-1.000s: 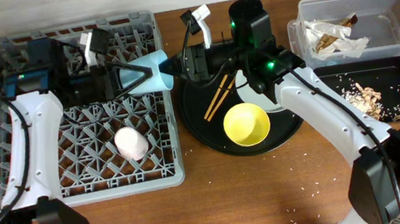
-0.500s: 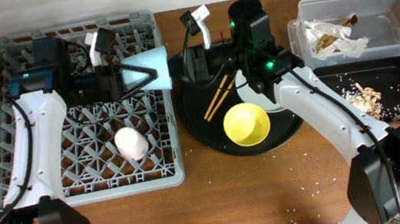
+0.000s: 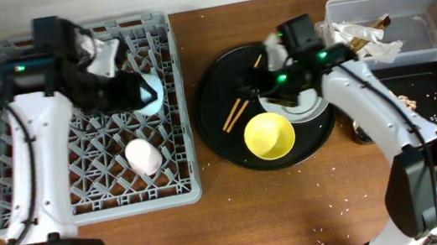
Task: Sort waste into correct bins and load items into the dishwasher rack
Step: 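Hand the blue cup from the right gripper to the left gripper, then place the blue cup upside down in the rack with left gripper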
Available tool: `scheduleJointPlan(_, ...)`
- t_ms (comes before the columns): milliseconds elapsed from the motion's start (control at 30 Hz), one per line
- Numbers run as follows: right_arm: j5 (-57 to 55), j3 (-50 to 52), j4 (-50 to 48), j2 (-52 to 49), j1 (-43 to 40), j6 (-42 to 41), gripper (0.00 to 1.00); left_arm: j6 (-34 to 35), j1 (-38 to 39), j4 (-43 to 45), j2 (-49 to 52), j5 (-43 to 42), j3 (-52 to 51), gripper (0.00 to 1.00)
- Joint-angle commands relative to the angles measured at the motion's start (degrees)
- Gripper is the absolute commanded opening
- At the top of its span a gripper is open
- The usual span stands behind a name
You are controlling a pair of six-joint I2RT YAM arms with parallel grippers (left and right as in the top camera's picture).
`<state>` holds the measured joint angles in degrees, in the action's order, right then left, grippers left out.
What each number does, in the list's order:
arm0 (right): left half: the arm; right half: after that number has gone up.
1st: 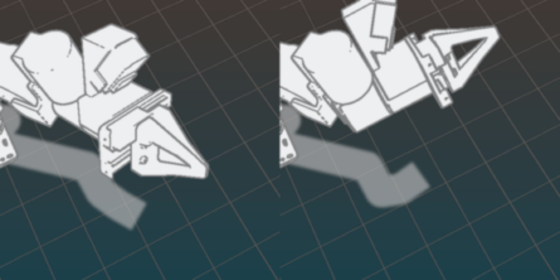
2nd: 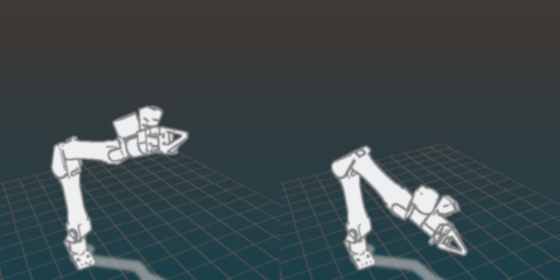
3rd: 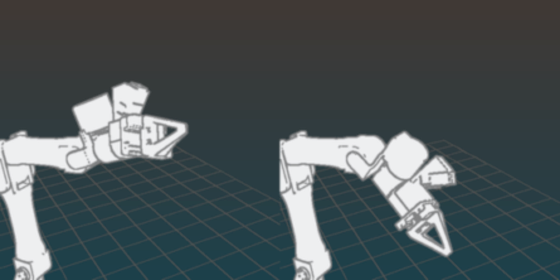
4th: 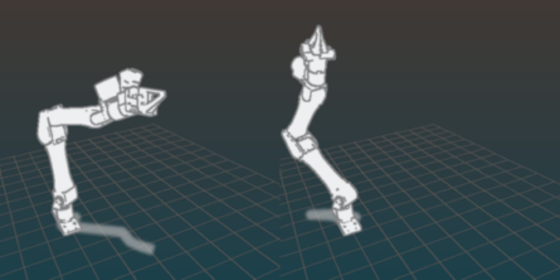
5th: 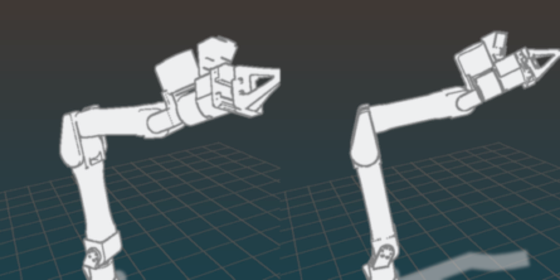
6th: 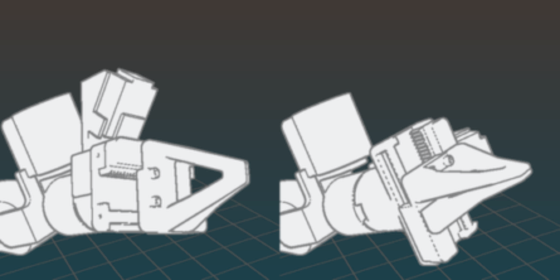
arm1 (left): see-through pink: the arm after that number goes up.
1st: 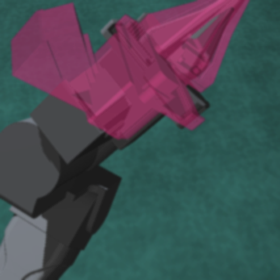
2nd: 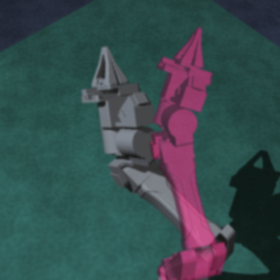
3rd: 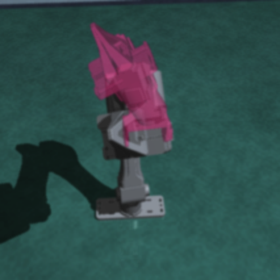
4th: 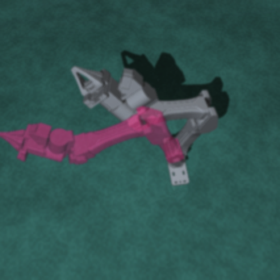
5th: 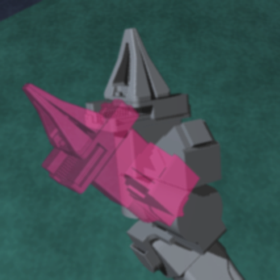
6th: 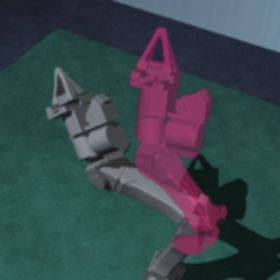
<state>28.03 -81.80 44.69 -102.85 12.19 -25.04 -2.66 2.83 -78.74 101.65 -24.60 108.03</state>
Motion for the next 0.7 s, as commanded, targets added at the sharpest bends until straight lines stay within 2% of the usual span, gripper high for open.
scheduleJointPlan(0, -7.30, -0.15, 4.33, -0.07, -7.54, 0.85, 0.99, 4.61, 5.57, 0.04, 1.29, 17.03, 0.66, 0.55)
scheduleJointPlan(33, -7.26, -0.15, 6.49, -0.07, -10.38, 0.92, 0.98, 6.60, 7.48, 0.02, 2.82, 21.59, 0.66, 0.55)
scheduleJointPlan(100, -4.66, -0.15, 8.74, -0.07, -13.25, 5.44, 1.00, 8.02, 9.14, 0.20, 6.25, 25.35, 0.66, 0.55)
scheduleJointPlan(200, -4.50, -0.15, 9.38, -0.07, -13.07, 7.80, 0.99, 12.55, 9.11, 0.33, 10.60, 31.19, 0.66, 0.55)
scheduleJointPlan(367, -4.52, -0.15, 9.40, -0.07, -11.80, 9.66, 0.99, 12.50, 8.83, 5.66, 13.66, 31.56, 0.66, 0.56)
scheduleJointPlan(667, -4.52, -0.15, 9.81, -0.07, -11.80, 9.79, 1.00, 13.99, 5.95, 6.25, 17.57, 29.14, 0.61, 0.56)
